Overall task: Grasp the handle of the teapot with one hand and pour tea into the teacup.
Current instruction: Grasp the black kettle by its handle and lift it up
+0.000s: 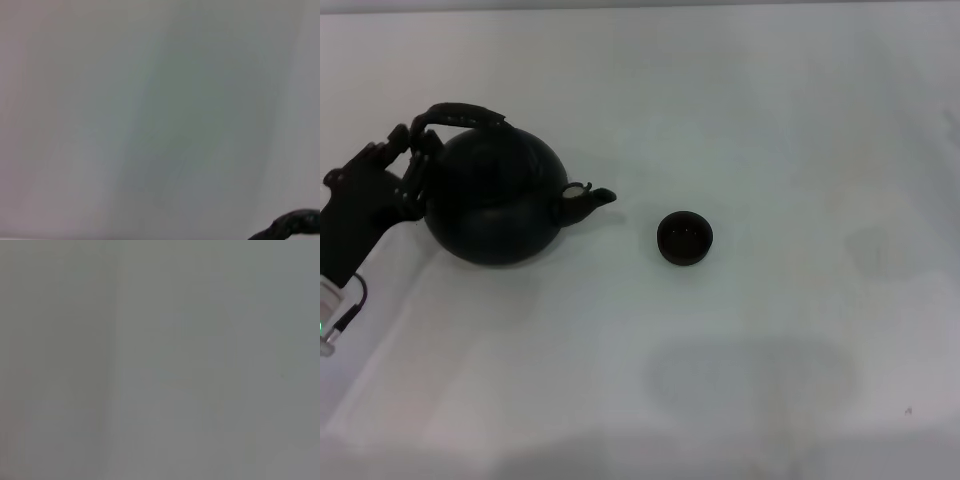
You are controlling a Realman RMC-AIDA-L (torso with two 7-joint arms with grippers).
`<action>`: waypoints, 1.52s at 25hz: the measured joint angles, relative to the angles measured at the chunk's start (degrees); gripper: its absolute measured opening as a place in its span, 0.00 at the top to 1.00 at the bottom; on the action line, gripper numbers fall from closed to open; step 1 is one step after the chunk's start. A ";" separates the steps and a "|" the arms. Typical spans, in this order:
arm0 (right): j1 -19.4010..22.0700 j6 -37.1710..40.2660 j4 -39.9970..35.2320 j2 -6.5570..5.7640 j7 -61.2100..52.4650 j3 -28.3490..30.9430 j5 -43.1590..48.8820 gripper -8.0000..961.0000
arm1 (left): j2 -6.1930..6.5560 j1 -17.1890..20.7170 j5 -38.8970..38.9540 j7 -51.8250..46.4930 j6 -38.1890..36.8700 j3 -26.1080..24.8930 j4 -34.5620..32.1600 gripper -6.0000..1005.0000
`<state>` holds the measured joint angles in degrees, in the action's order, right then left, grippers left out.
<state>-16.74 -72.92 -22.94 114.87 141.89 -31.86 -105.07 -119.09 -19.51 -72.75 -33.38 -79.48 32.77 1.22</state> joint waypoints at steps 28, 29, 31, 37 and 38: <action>-0.34 1.91 2.26 0.00 2.36 -0.10 0.26 0.11 | 0.07 -2.52 -2.41 -20.01 -4.50 1.96 -9.71 0.82; -0.33 2.05 2.28 0.00 2.37 -0.09 0.30 0.11 | 0.04 -2.52 -2.49 -21.23 -3.96 1.96 -10.77 0.82; -0.27 2.09 2.29 0.00 2.38 -0.09 0.30 0.11 | -0.02 -2.51 -2.74 -24.47 -1.74 1.95 -13.13 0.83; -0.28 2.58 3.18 0.00 2.92 -0.04 0.28 0.11 | 0.01 -3.68 -6.67 -30.95 6.32 2.02 -18.43 0.84; -0.31 2.76 3.41 0.00 3.11 -0.01 0.26 0.11 | 0.02 -3.97 -7.69 -32.37 7.54 2.03 -19.45 0.84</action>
<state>-17.05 -70.16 -19.53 114.87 145.00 -31.87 -104.81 -119.06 -23.48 -80.44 -65.74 -71.94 34.79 -18.23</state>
